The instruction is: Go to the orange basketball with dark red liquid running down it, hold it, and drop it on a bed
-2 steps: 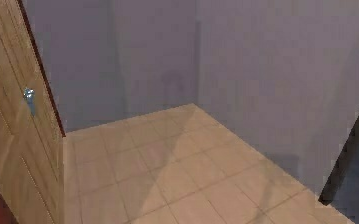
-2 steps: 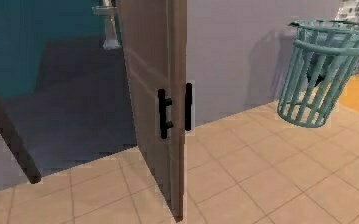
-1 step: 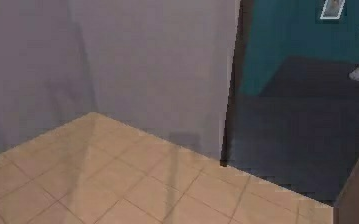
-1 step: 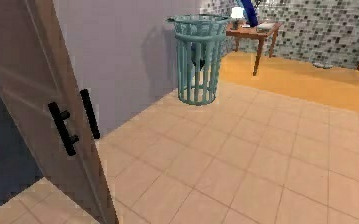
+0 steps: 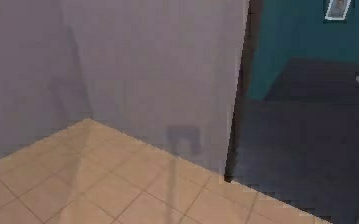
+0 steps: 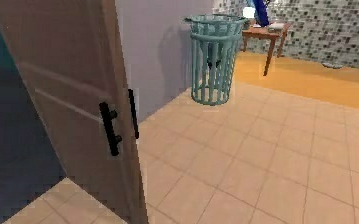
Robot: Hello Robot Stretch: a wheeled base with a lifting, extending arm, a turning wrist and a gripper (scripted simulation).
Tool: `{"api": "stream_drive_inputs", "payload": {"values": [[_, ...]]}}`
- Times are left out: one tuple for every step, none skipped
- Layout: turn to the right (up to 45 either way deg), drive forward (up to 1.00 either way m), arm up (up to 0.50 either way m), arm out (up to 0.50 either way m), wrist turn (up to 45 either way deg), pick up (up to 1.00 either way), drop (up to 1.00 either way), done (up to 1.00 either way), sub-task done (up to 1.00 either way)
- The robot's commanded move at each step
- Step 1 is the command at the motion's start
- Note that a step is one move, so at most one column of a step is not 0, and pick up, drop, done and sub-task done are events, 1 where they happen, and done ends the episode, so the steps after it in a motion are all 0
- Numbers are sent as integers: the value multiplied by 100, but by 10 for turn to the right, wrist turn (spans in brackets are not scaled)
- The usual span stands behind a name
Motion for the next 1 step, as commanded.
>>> {"api": "stream_drive_inputs", "payload": {"values": [[330, 0, 0, 0, 0, 0, 0, 0, 0]]}}
